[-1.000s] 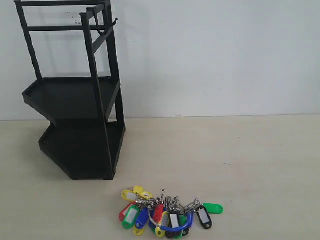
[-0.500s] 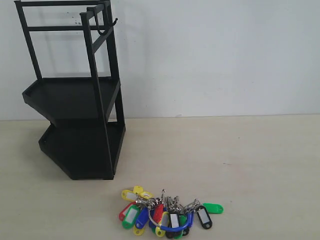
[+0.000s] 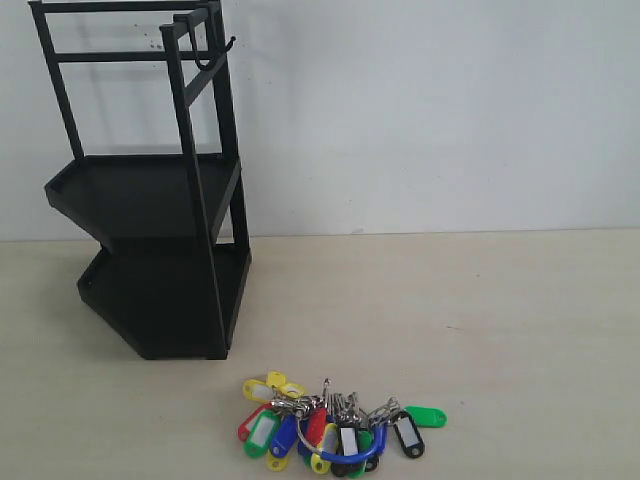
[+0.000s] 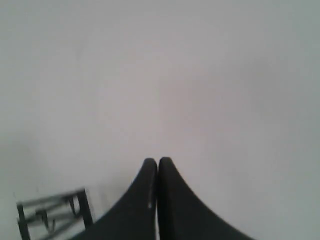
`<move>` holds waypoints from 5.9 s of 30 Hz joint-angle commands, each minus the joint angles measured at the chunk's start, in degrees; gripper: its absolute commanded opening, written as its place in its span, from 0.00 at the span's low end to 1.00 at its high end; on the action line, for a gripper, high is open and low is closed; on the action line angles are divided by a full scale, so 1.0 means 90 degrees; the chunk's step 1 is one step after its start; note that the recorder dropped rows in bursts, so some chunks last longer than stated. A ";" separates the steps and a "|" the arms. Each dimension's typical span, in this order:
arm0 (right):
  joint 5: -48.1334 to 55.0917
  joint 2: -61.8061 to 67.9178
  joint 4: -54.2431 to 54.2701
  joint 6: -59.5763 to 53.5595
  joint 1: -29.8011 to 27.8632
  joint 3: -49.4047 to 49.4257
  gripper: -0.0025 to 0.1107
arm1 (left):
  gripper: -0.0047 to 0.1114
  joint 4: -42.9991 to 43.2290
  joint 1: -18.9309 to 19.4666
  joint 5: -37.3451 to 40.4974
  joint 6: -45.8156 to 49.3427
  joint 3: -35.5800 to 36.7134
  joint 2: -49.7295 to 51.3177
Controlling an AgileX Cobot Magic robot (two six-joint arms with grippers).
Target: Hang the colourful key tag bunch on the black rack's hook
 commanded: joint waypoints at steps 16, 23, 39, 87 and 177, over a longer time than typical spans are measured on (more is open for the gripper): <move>0.3994 0.3460 0.2379 -0.1878 0.0220 -0.0795 0.02 | 0.08 0.0032 -0.0004 -0.0050 0.0022 -0.0009 -0.0013; 0.4449 0.4765 0.3887 -0.3740 0.1068 -0.0795 0.02 | 0.08 0.0032 -0.0004 -0.0050 0.0022 -0.0009 -0.0013; 0.2860 0.7755 0.4566 -0.3870 0.2368 -0.0810 0.40 | 0.08 0.0032 -0.0004 -0.0050 0.0022 -0.0009 -0.0013; 0.0763 0.9452 0.5980 -1.0499 0.3623 -0.1690 0.53 | 0.08 0.0032 -0.0004 -0.0050 0.0022 -0.0009 -0.0013; -0.0383 0.9591 0.6209 -1.0339 0.4062 -0.2055 0.09 | 0.08 0.0032 -0.0004 -0.0050 0.0022 -0.0009 -0.0013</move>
